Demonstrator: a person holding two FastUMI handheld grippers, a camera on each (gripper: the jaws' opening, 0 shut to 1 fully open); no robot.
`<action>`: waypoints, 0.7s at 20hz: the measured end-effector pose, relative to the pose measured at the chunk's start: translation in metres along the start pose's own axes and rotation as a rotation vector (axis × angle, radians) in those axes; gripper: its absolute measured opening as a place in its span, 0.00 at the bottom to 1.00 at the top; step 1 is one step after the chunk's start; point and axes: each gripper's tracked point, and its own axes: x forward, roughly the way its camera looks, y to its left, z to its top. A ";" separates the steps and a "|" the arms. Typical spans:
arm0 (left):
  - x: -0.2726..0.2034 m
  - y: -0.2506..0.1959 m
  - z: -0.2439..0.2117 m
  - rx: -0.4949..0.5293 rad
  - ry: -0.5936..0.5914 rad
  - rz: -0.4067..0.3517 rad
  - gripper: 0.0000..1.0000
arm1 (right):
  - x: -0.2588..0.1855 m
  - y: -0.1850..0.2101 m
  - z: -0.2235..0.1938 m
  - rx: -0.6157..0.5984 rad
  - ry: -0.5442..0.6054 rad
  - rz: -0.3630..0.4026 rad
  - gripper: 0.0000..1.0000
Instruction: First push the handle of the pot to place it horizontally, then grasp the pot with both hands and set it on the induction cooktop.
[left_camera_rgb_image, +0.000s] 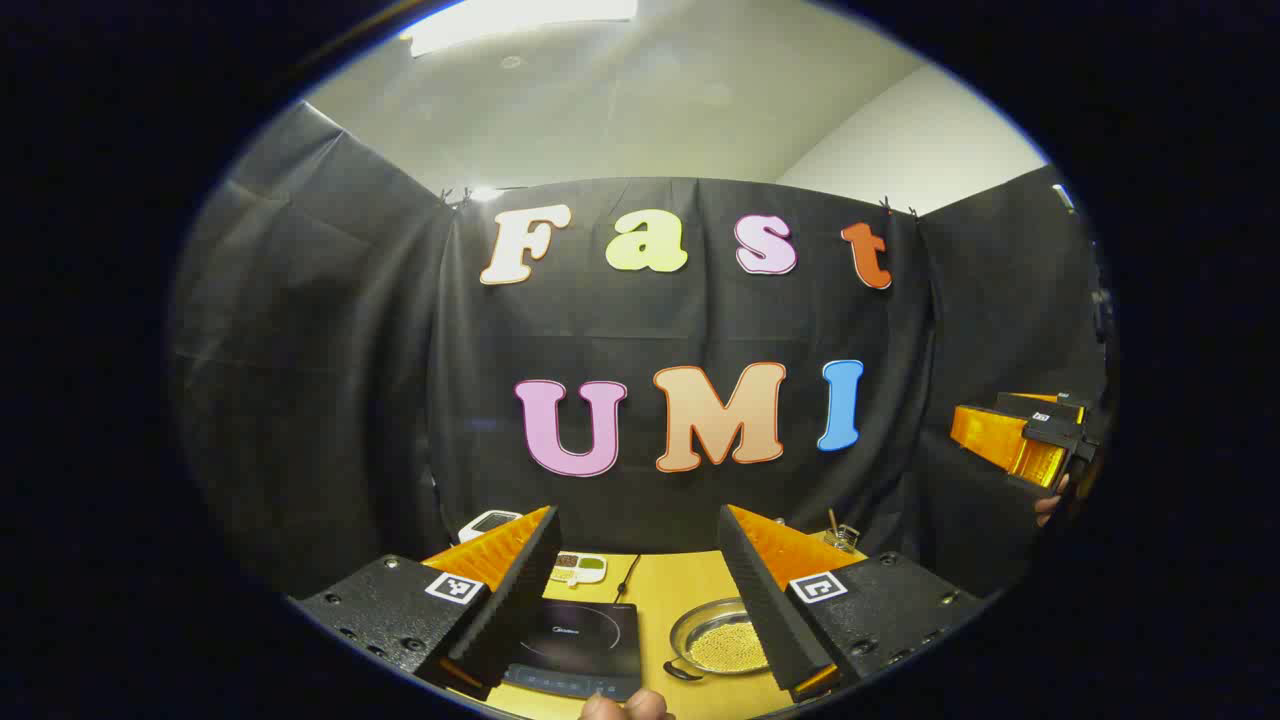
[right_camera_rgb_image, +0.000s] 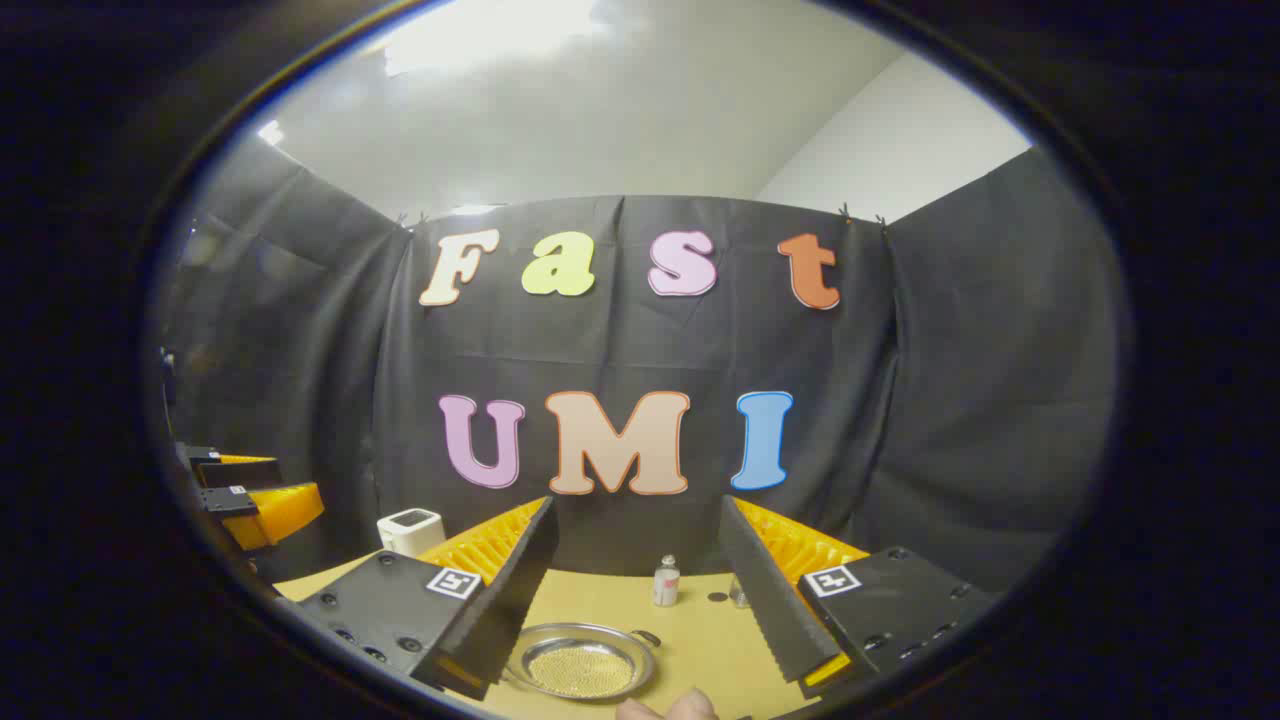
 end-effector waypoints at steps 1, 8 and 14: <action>-0.002 0.000 0.001 0.010 -0.007 0.004 0.92 | 0.000 0.001 -0.001 0.004 0.004 0.005 1.00; -0.010 0.004 -0.003 0.021 0.012 0.026 0.92 | 0.000 0.005 -0.008 0.015 0.025 0.023 0.99; -0.014 0.008 -0.002 0.038 0.008 0.022 0.92 | -0.003 0.013 -0.009 0.012 0.031 0.025 0.99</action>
